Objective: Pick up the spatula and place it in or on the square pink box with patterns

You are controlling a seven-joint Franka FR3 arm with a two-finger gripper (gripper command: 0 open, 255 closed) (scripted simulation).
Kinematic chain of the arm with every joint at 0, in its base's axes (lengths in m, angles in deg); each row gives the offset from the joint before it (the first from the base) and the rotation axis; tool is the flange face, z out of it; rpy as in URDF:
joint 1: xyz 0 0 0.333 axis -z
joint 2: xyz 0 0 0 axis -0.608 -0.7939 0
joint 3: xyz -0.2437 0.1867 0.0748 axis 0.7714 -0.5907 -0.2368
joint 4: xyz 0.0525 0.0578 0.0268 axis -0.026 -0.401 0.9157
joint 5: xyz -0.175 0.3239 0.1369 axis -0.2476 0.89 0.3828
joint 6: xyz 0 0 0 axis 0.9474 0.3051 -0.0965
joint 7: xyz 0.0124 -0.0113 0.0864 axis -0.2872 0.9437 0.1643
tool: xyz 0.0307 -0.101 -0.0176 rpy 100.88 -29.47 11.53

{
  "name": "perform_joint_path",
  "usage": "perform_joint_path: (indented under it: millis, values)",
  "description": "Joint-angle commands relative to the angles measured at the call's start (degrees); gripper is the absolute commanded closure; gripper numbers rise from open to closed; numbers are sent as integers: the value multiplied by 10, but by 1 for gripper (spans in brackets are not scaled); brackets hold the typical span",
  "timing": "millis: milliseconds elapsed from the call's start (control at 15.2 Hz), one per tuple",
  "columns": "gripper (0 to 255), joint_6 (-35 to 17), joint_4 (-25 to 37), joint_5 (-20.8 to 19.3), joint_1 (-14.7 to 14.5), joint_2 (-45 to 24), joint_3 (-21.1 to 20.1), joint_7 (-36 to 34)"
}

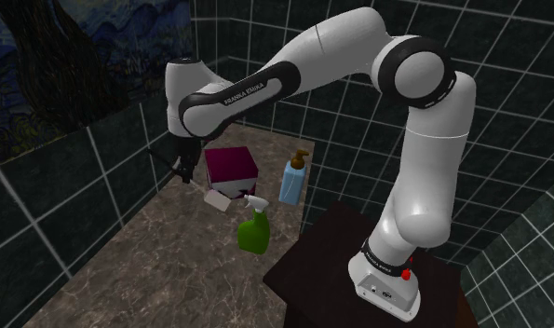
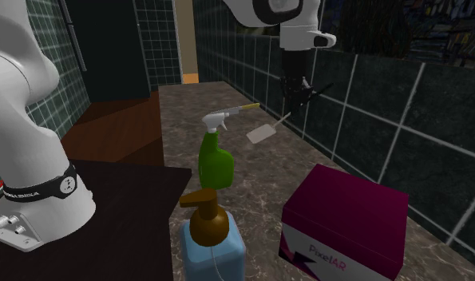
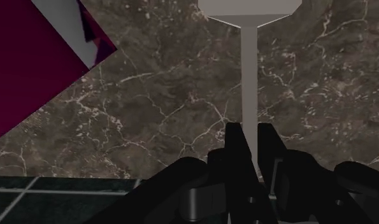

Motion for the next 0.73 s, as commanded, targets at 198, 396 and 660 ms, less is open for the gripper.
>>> perform_joint_path:
  millis: [198,396,660]
  values:
    - [255,2,-7,13,40,10,18,65]
    - [255,6,-3,20,65,10,31,106]
    - [255,13,12,28,98,3,47,160]
